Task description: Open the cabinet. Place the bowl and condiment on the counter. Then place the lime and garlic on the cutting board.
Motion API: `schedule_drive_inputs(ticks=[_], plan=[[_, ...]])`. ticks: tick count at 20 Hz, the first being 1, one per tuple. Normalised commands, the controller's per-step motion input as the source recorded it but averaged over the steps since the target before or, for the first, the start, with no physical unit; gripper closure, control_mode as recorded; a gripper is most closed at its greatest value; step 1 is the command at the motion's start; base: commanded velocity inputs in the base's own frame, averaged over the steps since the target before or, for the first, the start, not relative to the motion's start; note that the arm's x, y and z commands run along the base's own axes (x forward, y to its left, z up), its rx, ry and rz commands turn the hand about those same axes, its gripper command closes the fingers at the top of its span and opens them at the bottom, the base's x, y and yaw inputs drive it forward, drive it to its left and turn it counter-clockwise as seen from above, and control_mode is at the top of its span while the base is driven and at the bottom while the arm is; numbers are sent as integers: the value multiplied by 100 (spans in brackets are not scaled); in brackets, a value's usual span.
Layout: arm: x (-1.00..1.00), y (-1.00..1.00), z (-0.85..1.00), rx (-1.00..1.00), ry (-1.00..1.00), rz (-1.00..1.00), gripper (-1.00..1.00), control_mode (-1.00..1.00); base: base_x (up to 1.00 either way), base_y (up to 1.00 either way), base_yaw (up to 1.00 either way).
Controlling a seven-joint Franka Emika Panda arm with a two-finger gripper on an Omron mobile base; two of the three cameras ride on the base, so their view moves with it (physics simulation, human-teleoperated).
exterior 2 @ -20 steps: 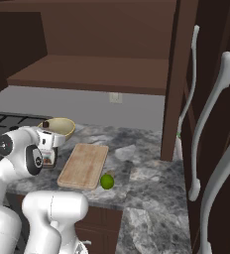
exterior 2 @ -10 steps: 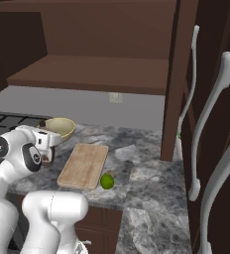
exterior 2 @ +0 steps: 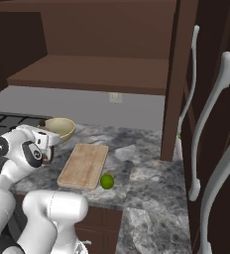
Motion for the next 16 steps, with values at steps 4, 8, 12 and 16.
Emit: schedule_drive_inputs(ticks=[4, 8, 12, 16], plan=[[20, 14, -17, 3, 0, -2, 100, -100, 0, 0, 0], [20, 15, -20, 3, 0, -2, 100, -100, 0, 0, 0], [19, 16, -21, 2, -1, -2, 100, -100, 0, 0, 0], [18, 14, -21, 1, -3, -2, 100, -100, 0, 0, 0]])
